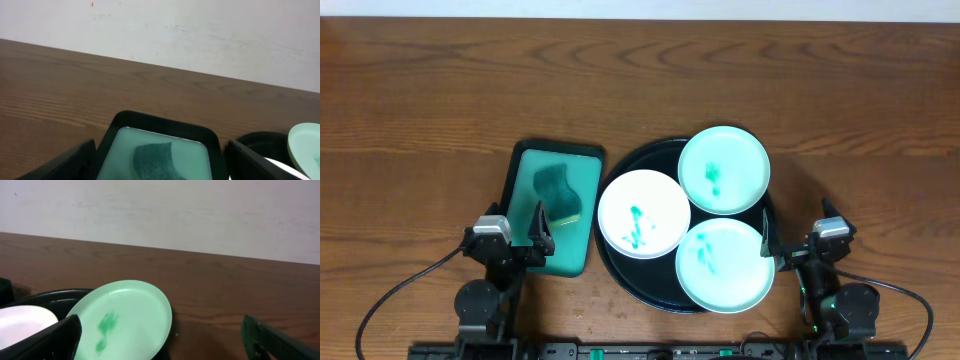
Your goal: Clean dirty plates on tray and stack at the side
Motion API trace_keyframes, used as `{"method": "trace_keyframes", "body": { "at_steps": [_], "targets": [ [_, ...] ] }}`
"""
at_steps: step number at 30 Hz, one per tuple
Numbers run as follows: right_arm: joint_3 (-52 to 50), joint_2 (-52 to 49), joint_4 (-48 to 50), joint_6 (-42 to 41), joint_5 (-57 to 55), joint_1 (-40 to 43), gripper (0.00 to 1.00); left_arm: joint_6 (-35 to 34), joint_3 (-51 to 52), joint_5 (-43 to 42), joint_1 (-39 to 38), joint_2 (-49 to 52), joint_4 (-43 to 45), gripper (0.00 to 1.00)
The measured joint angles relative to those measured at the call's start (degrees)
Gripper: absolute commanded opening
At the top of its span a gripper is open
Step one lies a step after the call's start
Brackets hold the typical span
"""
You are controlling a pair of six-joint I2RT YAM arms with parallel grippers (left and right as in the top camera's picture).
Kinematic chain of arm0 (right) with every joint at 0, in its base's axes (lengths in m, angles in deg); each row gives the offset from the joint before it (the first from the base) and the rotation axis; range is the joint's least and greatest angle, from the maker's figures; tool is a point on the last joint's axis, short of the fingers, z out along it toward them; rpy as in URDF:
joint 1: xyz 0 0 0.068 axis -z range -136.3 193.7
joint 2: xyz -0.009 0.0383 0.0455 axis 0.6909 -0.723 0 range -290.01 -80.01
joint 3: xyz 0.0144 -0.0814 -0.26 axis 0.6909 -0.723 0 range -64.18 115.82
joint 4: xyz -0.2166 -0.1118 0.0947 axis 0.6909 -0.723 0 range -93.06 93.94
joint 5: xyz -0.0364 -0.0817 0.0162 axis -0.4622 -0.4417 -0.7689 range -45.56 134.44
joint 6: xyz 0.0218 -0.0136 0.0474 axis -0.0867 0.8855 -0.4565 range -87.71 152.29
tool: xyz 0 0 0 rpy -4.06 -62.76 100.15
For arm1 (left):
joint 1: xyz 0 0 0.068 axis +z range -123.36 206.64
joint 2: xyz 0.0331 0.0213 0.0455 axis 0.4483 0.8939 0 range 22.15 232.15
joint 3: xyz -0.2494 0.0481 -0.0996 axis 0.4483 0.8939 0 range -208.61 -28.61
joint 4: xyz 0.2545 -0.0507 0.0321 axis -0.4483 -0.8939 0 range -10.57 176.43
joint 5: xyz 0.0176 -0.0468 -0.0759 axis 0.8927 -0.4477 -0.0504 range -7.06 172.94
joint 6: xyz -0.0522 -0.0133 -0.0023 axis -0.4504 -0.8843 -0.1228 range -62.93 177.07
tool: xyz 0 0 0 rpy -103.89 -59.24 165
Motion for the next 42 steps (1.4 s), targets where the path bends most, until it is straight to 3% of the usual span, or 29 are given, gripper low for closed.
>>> {"method": "trace_keyframes", "body": {
  "at_steps": [32, 37, 42],
  "targets": [
    [0.00, 0.00, 0.02, 0.00, 0.04, 0.00, 0.99, -0.57, -0.44, 0.17, 0.00, 0.81, -1.01, 0.82],
    [0.00, 0.00, 0.04, 0.00, 0.15, 0.00, 0.99, -3.61, -5.29, -3.50, 0.00, 7.54, -11.80, 0.82],
    [0.00, 0.00, 0.04, 0.00, 0.17, 0.00, 0.99, -4.63, -18.08, -5.05, 0.00, 23.26, -18.80, 0.82]
  ]
}}
